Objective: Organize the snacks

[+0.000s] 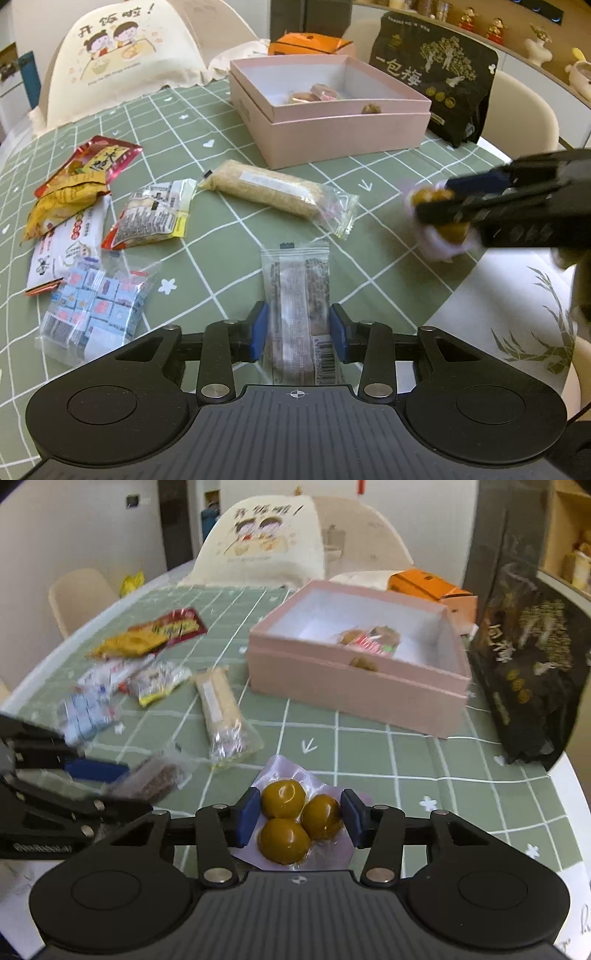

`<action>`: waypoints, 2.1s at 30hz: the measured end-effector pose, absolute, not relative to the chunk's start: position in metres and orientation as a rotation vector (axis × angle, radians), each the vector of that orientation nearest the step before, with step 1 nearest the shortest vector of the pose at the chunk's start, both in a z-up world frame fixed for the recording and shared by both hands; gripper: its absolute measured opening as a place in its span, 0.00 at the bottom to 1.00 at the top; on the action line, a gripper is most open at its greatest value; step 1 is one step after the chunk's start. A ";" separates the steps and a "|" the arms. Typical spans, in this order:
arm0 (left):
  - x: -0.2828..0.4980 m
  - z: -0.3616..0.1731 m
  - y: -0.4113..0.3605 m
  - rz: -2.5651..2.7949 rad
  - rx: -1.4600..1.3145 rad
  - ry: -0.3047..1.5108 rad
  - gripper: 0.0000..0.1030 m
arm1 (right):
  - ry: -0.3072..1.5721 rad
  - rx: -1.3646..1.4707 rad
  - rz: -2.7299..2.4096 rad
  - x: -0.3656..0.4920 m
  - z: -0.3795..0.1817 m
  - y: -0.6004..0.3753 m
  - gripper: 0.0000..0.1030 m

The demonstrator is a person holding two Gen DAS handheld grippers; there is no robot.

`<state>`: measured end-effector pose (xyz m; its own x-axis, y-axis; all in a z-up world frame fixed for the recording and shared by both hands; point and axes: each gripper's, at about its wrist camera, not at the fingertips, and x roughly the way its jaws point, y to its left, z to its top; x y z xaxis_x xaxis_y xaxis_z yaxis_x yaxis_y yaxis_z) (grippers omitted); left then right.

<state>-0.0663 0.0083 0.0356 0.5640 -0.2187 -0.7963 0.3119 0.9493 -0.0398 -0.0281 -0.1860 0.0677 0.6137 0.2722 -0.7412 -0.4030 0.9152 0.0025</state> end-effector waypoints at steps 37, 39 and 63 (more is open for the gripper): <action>-0.013 0.072 0.146 -0.045 -0.293 0.820 0.37 | 0.728 -0.017 0.359 0.112 0.158 -0.150 0.63; -0.011 0.070 0.162 0.012 -0.332 0.821 0.37 | 0.777 -0.048 0.431 0.096 0.138 -0.128 0.63; -0.043 0.045 0.113 -0.245 -0.299 0.947 0.40 | 0.975 -0.137 0.375 -0.001 0.056 -0.141 0.29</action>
